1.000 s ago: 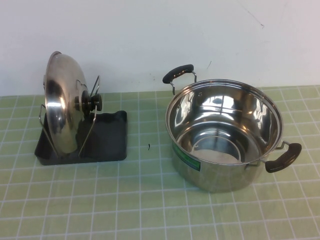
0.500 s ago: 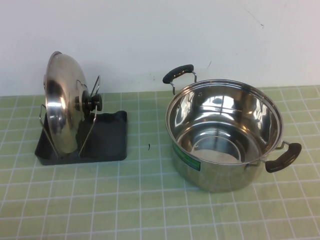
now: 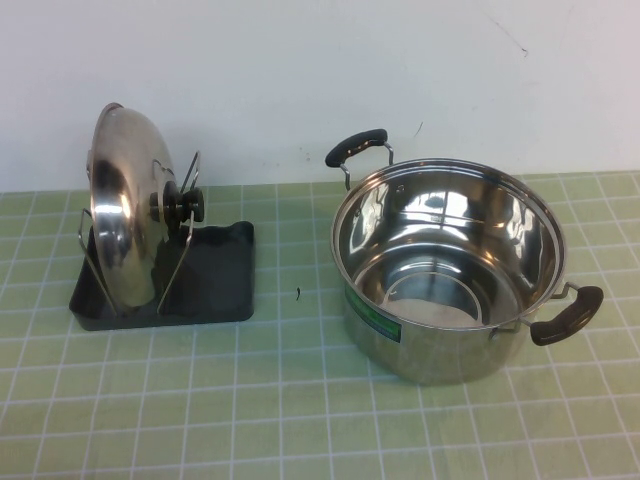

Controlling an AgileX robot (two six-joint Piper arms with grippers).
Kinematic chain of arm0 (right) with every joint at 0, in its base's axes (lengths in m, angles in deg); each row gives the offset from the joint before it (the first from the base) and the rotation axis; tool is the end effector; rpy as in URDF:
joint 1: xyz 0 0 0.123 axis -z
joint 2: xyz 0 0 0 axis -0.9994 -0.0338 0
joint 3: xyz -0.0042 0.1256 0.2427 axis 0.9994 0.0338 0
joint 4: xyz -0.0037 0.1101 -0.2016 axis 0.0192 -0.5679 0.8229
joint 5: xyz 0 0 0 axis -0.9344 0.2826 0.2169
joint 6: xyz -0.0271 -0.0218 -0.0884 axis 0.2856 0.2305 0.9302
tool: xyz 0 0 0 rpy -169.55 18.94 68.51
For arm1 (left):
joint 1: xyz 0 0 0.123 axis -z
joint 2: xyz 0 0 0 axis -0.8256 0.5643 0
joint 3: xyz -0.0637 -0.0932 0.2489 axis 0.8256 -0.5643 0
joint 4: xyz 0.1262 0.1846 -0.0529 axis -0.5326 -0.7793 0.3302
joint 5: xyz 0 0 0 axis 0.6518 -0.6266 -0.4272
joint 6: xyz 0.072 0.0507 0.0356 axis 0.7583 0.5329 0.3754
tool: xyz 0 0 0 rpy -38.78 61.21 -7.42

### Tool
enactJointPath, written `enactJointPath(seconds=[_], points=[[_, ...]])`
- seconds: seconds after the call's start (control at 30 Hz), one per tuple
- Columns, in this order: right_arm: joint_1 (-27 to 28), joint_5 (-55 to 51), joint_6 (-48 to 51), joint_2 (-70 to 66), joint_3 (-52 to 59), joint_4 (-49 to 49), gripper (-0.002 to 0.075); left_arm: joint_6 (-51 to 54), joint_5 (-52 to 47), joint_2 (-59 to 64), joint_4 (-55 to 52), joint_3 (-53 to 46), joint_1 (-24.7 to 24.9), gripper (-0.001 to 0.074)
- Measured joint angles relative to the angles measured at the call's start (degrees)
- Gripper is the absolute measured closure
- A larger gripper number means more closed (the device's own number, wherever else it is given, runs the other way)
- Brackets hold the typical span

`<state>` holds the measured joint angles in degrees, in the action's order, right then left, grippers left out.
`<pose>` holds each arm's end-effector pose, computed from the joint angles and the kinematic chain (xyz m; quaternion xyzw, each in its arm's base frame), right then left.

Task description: Put pot lid on rack

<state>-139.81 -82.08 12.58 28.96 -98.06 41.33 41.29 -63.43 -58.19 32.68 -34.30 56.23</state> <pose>0.0637 0.0546 0.2638 -0.4675 0.7164 0.0675 0.5135 0.0474 -0.0033 0.1794 -0.0592 0.7791 -0.0729 0.6198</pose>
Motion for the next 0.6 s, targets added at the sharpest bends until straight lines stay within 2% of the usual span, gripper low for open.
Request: enactJointPath(seconds=[0.6], points=[[0.0,0.0,0.0,0.0,0.0,0.0,0.0727,0.3,0.0,0.0,-1.8,0.0,0.0,0.0736]])
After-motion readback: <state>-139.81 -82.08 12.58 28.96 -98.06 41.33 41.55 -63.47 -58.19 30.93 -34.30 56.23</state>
